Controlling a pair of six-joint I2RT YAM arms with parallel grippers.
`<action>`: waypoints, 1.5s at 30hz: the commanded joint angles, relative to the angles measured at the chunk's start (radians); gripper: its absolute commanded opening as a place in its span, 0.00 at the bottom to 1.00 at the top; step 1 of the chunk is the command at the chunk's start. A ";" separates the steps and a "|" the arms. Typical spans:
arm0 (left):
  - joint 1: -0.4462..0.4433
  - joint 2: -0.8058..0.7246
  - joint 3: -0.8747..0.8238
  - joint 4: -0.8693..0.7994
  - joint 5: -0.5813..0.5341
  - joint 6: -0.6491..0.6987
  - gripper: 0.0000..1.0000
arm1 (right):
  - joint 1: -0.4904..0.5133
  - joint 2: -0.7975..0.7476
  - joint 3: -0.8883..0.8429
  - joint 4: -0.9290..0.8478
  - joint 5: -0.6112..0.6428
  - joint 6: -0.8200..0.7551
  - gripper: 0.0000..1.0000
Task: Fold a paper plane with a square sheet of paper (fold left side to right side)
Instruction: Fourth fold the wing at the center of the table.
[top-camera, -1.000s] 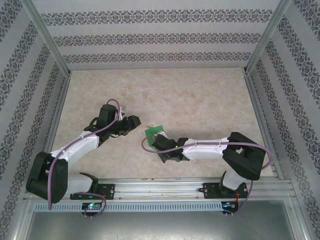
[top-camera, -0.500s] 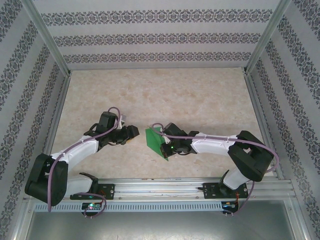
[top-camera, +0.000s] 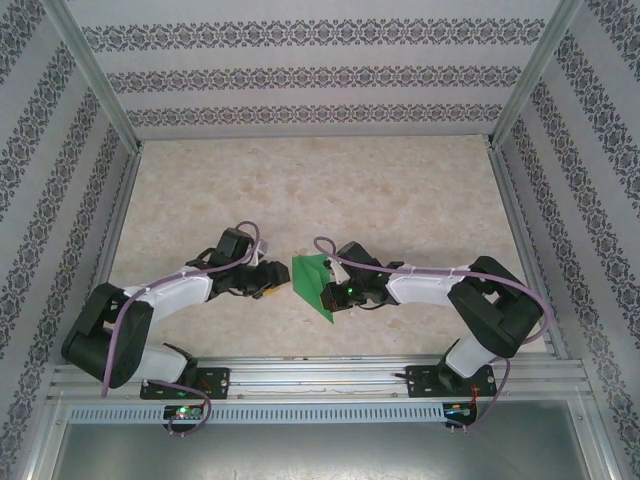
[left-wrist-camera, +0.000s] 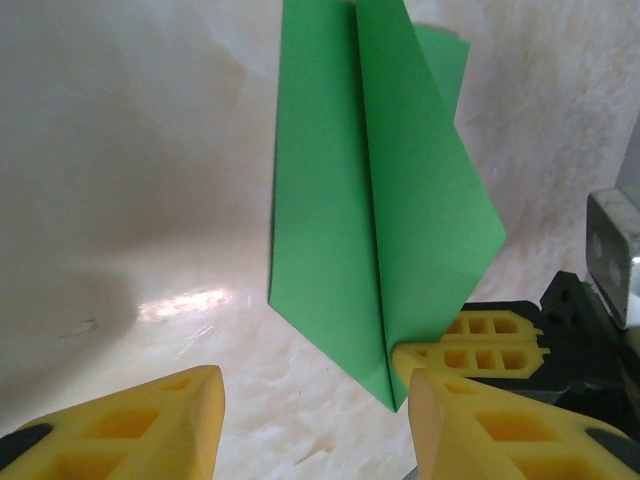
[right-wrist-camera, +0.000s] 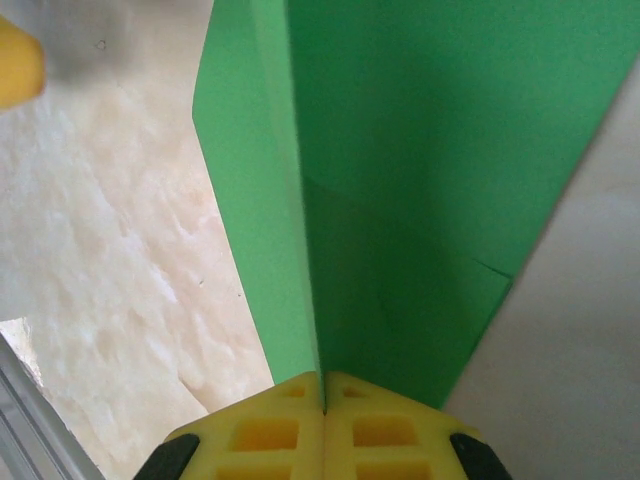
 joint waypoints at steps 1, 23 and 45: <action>-0.038 0.041 0.048 0.062 -0.014 -0.028 0.51 | -0.010 0.023 -0.015 0.041 -0.043 0.016 0.00; -0.126 0.254 0.197 0.074 -0.049 -0.039 0.43 | -0.031 0.065 -0.028 0.100 -0.097 0.032 0.00; -0.135 0.353 0.257 -0.047 -0.136 -0.003 0.40 | -0.060 0.020 -0.014 0.106 -0.150 0.042 0.15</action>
